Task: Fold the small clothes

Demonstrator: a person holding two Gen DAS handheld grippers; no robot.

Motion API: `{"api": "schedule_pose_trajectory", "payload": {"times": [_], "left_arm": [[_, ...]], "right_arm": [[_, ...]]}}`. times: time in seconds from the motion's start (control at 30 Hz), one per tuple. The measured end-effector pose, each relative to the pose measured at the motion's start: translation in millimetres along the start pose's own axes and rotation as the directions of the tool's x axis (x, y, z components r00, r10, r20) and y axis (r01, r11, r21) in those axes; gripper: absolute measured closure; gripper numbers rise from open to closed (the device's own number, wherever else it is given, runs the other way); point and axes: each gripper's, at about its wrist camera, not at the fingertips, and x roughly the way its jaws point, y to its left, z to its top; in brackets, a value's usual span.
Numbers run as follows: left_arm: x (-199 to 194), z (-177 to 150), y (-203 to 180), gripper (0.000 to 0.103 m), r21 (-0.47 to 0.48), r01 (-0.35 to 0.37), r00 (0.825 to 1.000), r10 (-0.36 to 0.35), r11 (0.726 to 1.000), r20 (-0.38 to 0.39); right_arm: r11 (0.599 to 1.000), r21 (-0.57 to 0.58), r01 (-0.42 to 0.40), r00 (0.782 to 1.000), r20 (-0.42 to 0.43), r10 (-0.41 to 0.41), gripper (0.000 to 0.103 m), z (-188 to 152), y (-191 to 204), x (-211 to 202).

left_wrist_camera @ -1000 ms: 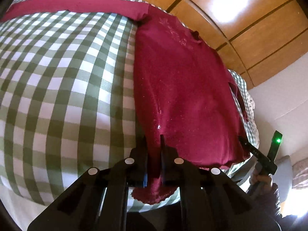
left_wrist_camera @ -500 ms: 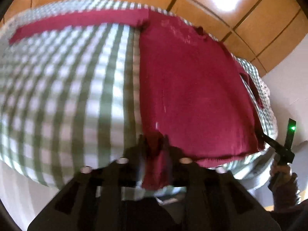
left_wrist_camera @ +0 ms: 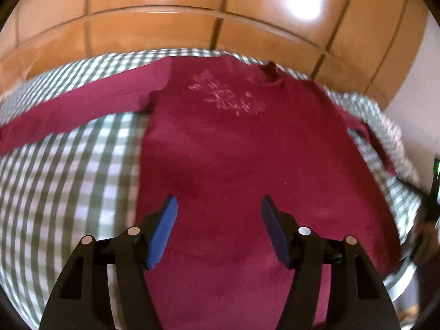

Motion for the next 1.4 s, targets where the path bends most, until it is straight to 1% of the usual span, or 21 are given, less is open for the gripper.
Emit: {"api": "schedule_pose_trajectory", "payload": {"times": [0.1,0.13,0.2,0.23,0.27,0.4,0.5,0.53,0.6,0.73,0.8,0.93,0.97,1.0,1.07,1.13,1.2,1.27,1.3,1.33,1.4], "left_arm": [[16.8,-2.2,-12.3,0.041,0.068,-0.029,1.0,0.03,0.997,-0.009],[22.9,-4.0,-15.3,0.041,0.085,-0.041,0.999,0.042,0.996,-0.018],[35.5,-8.9,-17.7,0.04,0.104,-0.056,0.997,0.061,0.993,-0.043],[39.2,-11.7,-17.3,0.034,0.111,-0.07,0.997,0.074,0.991,-0.032],[41.0,-13.1,-18.4,0.029,0.114,-0.08,0.996,0.082,0.99,-0.017],[48.0,-16.0,-21.2,0.023,0.114,-0.088,0.996,0.089,0.99,-0.011],[50.8,-15.8,-20.5,0.022,0.105,-0.081,0.996,0.083,0.991,-0.013],[50.8,-16.2,-20.2,0.022,0.101,-0.079,0.997,0.08,0.992,-0.014],[51.2,-16.0,-20.5,0.022,0.1,-0.079,0.997,0.081,0.992,-0.015],[52.2,-15.8,-20.8,0.021,0.098,-0.083,0.996,0.085,0.992,-0.018],[53.0,-16.0,-21.4,0.021,0.101,-0.086,0.996,0.088,0.991,-0.021],[55.2,-15.0,-21.5,0.019,0.103,-0.092,0.995,0.094,0.99,-0.022],[55.3,-14.6,-21.2,0.019,0.103,-0.091,0.995,0.094,0.991,-0.023],[55.5,-14.4,-20.6,0.019,0.103,-0.09,0.995,0.093,0.991,-0.023],[55.5,-13.7,-20.4,0.019,0.103,-0.091,0.995,0.095,0.99,-0.026],[53.7,-11.5,-20.1,0.019,0.099,-0.096,0.994,0.1,0.99,-0.035],[48.3,-8.9,-18.2,0.019,0.082,-0.092,0.994,0.096,0.992,-0.052],[38.5,-8.3,-13.7,0.019,0.072,-0.097,0.993,0.101,0.993,-0.055],[30.8,-8.6,-9.9,0.019,0.062,-0.106,0.993,0.108,0.992,-0.044],[21.7,-10.2,-5.3,0.019,0.05,-0.114,0.993,0.115,0.992,-0.031],[6.5,-13.4,5.5,0.019,0.033,-0.14,0.99,0.14,0.99,-0.017]], "right_arm": [[0.997,-0.051,0.052,0.999,-0.01,-0.052,0.05,21.0,2.0,30.7],[0.995,-0.074,0.059,0.998,-0.031,-0.061,0.054,25.8,2.7,44.4],[0.993,-0.101,0.068,0.993,-0.085,-0.077,0.087,32.8,0.7,66.0],[0.99,-0.11,0.083,0.992,-0.082,-0.092,0.094,34.9,-1.6,67.1],[0.99,-0.11,0.085,0.993,-0.068,-0.093,0.095,40.0,-6.1,65.5],[0.986,-0.098,0.137,0.99,0.041,-0.133,0.097,73.9,-30.2,41.1],[0.971,-0.081,0.225,0.971,0.099,-0.217,0.097,103.4,-56.5,34.2],[0.958,-0.079,0.275,0.958,0.107,-0.266,0.097,115.0,-68.7,40.1],[0.945,-0.07,0.319,0.945,0.092,-0.313,0.097,129.3,-85.0,54.6],[0.882,-0.099,0.461,0.887,0.033,-0.46,0.098,147.9,-113.1,108.7],[0.867,-0.096,0.488,0.871,-0.002,-0.491,0.098,148.4,-120.5,125.8],[0.869,-0.079,0.488,0.867,-0.067,-0.493,0.095,146.0,-124.4,160.1],[0.868,-0.071,0.492,0.865,-0.071,-0.496,0.083,145.3,-122.0,161.0],[0.875,-0.042,0.482,0.872,-0.072,-0.484,0.054,143.3,-120.6,157.3],[0.905,-0.001,0.425,0.905,-0.033,-0.425,0.028,136.9,-109.5,138.6],[0.936,-0.028,0.35,0.937,-0.006,-0.35,0.027,128.2,-91.7,118.4],[0.98,-0.07,0.189,0.982,-0.005,-0.189,0.027,113.9,-69.7,93.5],[0.995,-0.096,0.034,0.999,-0.025,-0.037,0.027,97.8,-49.9,71.2],[0.989,-0.111,-0.096,0.994,-0.068,0.089,0.027,82.8,-35.1,56.6],[0.976,-0.125,-0.176,0.981,-0.1,0.164,0.028,72.3,-24.4,46.6],[0.931,-0.158,-0.33,0.937,-0.17,0.304,0.028,41.3,2.0,23.1]]}}
